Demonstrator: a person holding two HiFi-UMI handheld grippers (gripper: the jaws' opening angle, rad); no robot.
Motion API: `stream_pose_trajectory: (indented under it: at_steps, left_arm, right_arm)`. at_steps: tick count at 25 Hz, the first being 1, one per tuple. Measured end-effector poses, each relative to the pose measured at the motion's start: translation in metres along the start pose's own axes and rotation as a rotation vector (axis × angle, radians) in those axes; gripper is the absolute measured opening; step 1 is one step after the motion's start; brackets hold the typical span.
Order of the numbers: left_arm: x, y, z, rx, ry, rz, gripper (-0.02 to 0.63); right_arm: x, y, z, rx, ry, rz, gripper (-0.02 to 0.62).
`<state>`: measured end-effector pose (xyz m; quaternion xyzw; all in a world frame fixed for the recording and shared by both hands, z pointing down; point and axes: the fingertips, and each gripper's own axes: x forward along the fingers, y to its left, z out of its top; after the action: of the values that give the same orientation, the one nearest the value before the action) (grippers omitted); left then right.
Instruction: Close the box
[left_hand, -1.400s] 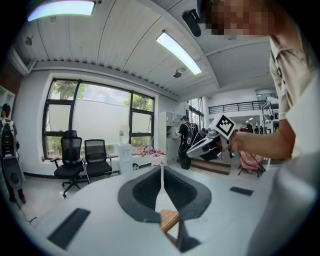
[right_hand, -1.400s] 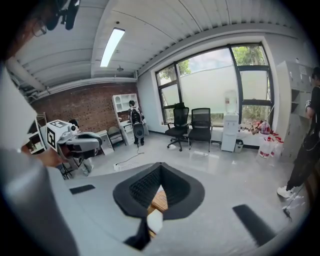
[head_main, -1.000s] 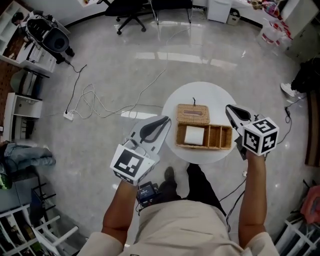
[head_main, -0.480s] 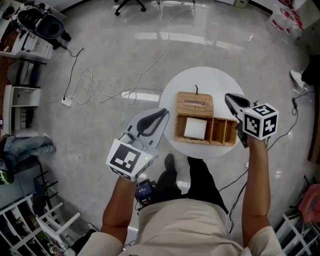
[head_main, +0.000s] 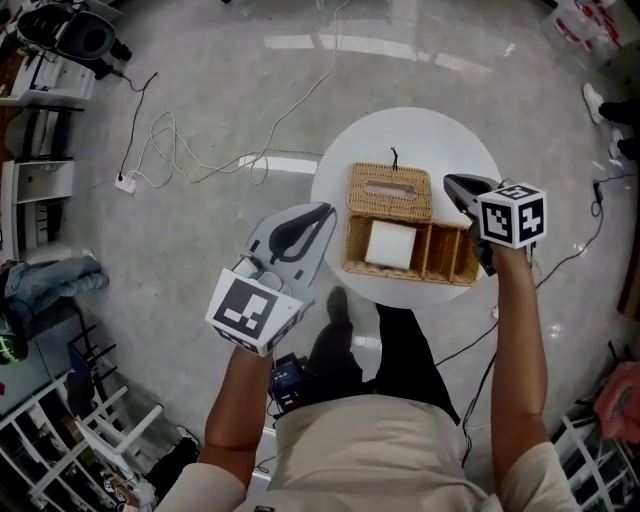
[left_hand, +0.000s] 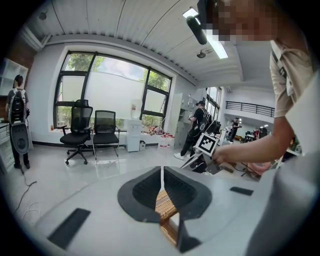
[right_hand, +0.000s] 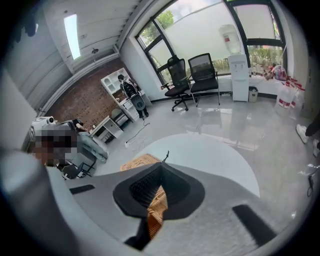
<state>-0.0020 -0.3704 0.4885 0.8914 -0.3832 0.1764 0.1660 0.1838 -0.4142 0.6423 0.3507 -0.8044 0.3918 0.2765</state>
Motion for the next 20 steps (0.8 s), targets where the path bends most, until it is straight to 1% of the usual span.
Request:
stream_pose_trajectory:
  at_steps: [4,7,10,17,19,20]
  left_arm:
    - [0.011,0.002,-0.013,-0.017,0.01,0.003,0.021]
    - [0.016,0.006,-0.022,-0.026,0.009,0.004,0.021]
    - [0.017,0.009,-0.027,-0.041,0.027,0.017,0.021]
    - [0.025,0.017,-0.039,-0.063,0.042,0.033,0.021]
    - [0.028,0.018,-0.044,-0.07,0.044,0.033,0.021]
    - [0.029,0.018,-0.046,-0.072,0.042,0.031,0.021]
  right_arm:
    - [0.02,-0.015,-0.016,0.019,0.052,0.024,-0.006]
    - [0.034,-0.02,-0.025,0.026,0.093,0.045,-0.006]
    - [0.044,-0.022,-0.033,0.034,0.137,0.069,-0.006]
    - [0.062,-0.026,-0.052,0.095,0.222,0.166,-0.003]
    - [0.066,-0.026,-0.055,0.128,0.235,0.204,0.039]
    - [0.067,-0.026,-0.058,0.143,0.243,0.22,0.048]
